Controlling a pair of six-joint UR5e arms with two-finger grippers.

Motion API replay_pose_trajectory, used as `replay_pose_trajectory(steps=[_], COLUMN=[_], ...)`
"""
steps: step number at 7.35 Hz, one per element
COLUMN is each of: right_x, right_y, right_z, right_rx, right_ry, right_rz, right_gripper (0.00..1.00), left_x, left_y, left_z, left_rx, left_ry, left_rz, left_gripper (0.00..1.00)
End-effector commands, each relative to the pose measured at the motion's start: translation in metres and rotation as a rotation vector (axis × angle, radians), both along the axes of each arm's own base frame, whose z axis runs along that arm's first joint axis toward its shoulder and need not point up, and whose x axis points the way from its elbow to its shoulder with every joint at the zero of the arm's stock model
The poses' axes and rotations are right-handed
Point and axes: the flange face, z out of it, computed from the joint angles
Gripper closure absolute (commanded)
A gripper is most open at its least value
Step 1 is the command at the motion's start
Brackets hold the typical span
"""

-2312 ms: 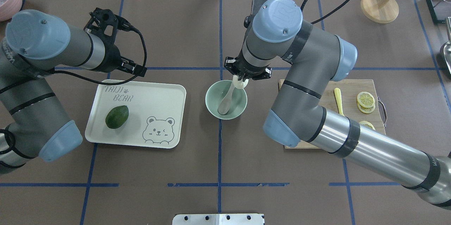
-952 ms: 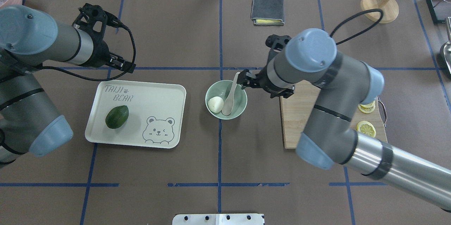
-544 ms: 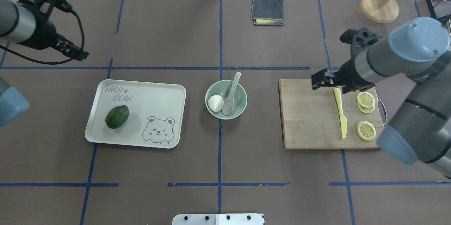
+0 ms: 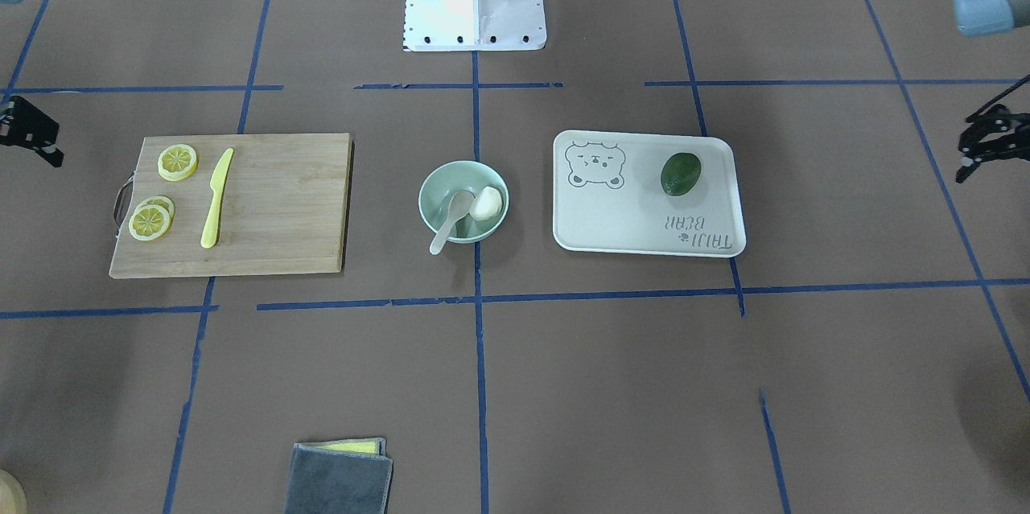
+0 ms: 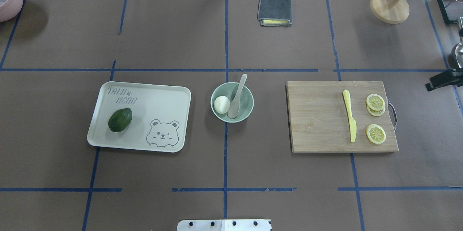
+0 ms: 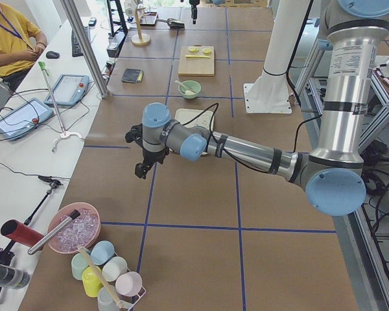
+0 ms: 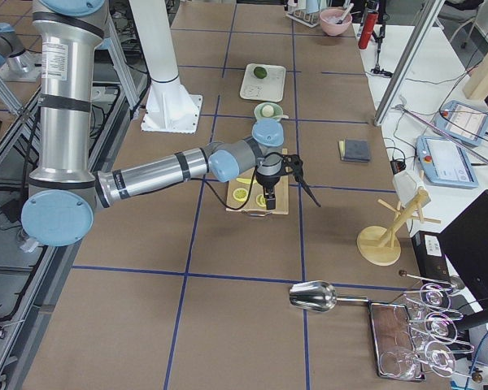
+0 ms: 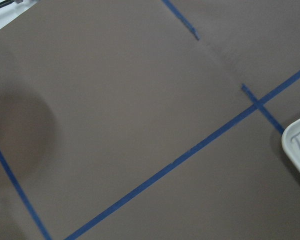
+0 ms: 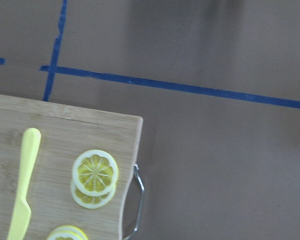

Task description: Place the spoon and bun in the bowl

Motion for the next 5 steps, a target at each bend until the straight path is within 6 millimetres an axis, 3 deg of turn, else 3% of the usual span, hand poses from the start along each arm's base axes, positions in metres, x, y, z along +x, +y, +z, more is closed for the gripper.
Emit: replay_pose_trajectory(steps=[1, 2, 5], right_x=[0.077, 0.110, 0.108], right_y=[0.011, 0.011, 0.005], right_z=[0.080, 0.103, 0.096], right_rx=[0.005, -0.035, -0.038], right_ry=[-0.029, -0.036, -0.059], right_rz=[-0.043, 0.027, 0.033], right_gripper=[0.00, 0.00, 0.00], left_x=[-0.046, -0.055, -0.060], left_y=[0.034, 0.043, 0.049], left_z=[0.080, 0.111, 0.118], left_rx=[-0.117, -0.159, -0.208], left_ry=[0.016, 0.017, 0.009], left_rz=[-0.009, -0.018, -0.036], left_gripper=[0.00, 0.00, 0.00])
